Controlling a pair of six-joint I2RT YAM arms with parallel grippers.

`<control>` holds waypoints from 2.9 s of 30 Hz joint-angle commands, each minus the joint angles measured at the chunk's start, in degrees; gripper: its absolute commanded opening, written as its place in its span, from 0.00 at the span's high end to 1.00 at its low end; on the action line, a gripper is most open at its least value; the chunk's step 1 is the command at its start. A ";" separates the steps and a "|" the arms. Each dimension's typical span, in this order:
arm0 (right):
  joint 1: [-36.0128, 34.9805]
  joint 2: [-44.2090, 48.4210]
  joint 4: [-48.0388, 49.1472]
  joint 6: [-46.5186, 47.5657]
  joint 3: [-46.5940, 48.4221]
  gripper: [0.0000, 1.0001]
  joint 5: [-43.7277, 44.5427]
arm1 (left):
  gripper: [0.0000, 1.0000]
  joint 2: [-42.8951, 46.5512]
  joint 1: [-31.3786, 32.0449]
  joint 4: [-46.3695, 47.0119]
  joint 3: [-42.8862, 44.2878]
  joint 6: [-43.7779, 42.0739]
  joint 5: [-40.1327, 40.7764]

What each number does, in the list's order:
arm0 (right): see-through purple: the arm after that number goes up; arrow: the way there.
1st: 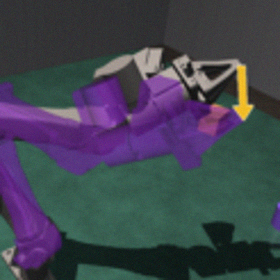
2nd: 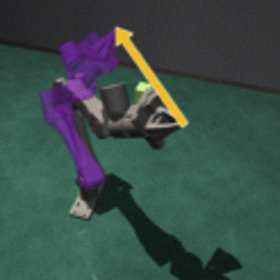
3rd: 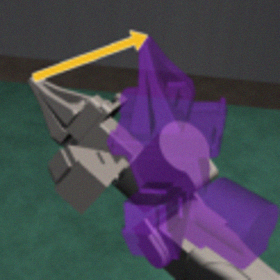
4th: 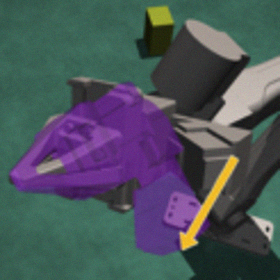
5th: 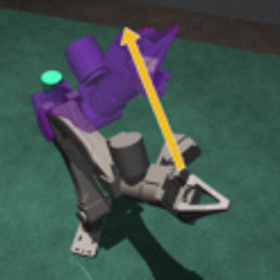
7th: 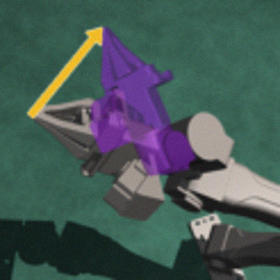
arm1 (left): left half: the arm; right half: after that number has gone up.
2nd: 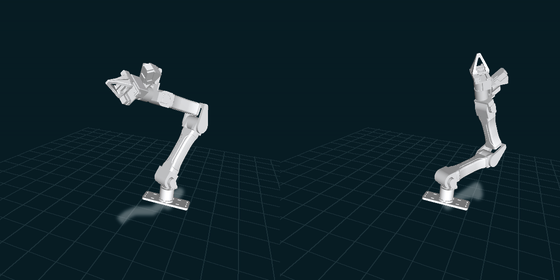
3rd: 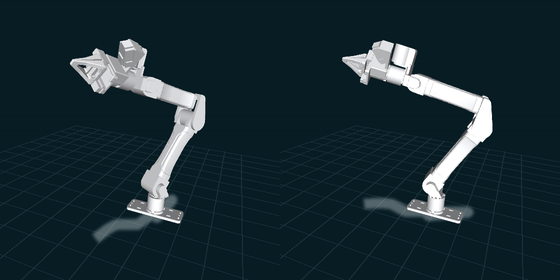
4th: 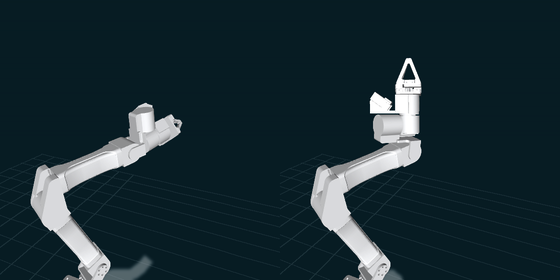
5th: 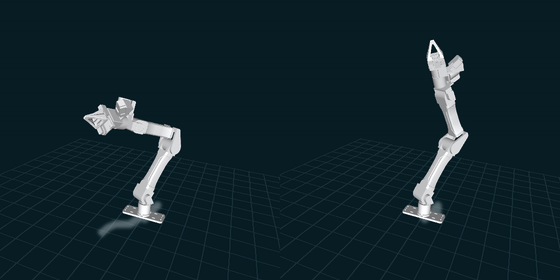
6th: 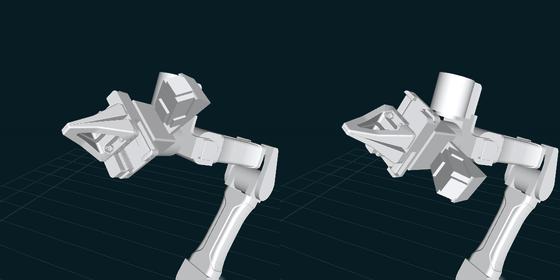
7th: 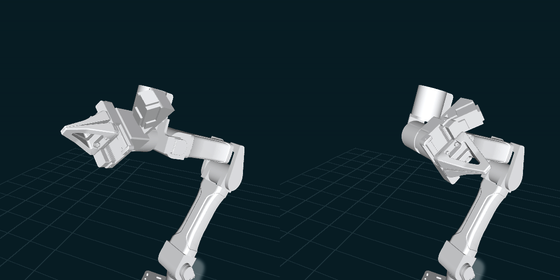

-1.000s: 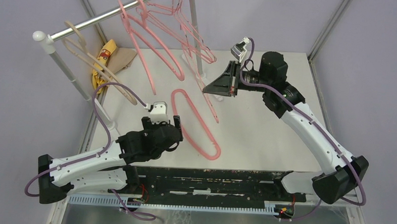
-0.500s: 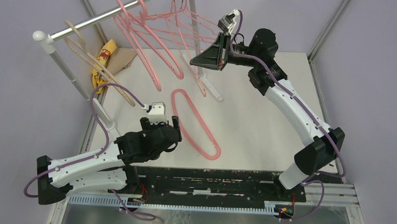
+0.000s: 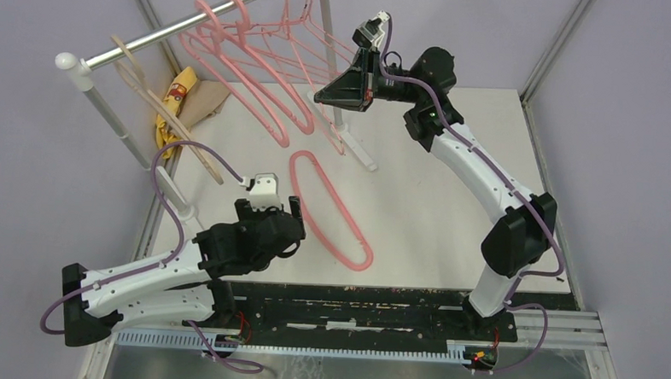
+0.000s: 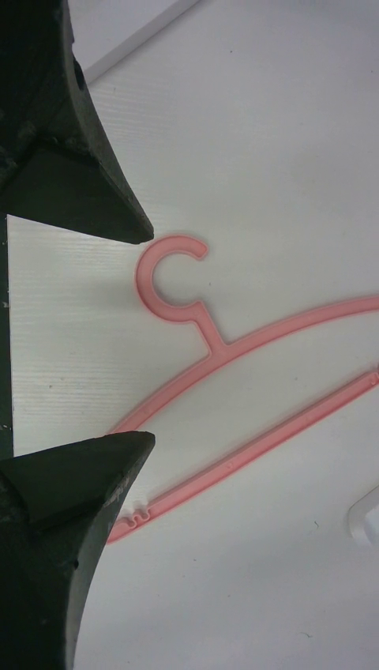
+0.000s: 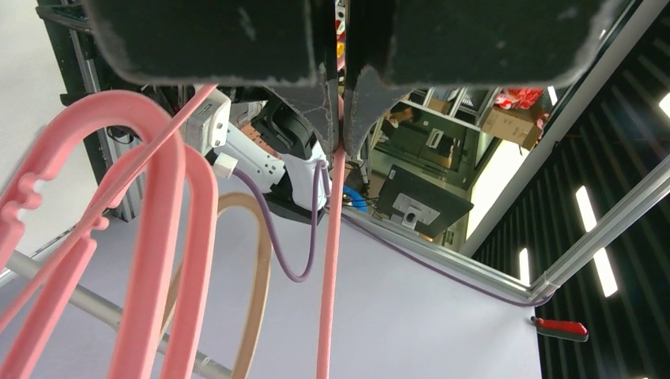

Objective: Organize the hangers

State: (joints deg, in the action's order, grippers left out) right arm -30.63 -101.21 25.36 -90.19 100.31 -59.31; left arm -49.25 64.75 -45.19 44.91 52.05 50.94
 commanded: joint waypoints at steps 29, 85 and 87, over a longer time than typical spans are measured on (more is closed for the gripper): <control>0.20 19.82 -24.23 24.53 -9.46 0.99 -6.57 | 0.06 -1.69 0.29 2.27 -1.29 5.00 -0.51; -0.94 -16.04 5.35 7.51 20.57 0.99 -1.03 | 0.05 3.81 0.29 -4.94 -1.74 6.58 3.57; -1.37 -17.54 2.95 8.90 23.34 0.99 -0.97 | 0.05 4.25 0.29 -5.12 -1.75 6.54 3.96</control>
State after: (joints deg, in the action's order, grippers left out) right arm -30.92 -117.93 25.98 -82.26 116.60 -60.84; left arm -46.28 64.75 -49.47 43.35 55.51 51.07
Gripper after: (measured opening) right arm 0.015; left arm 0.951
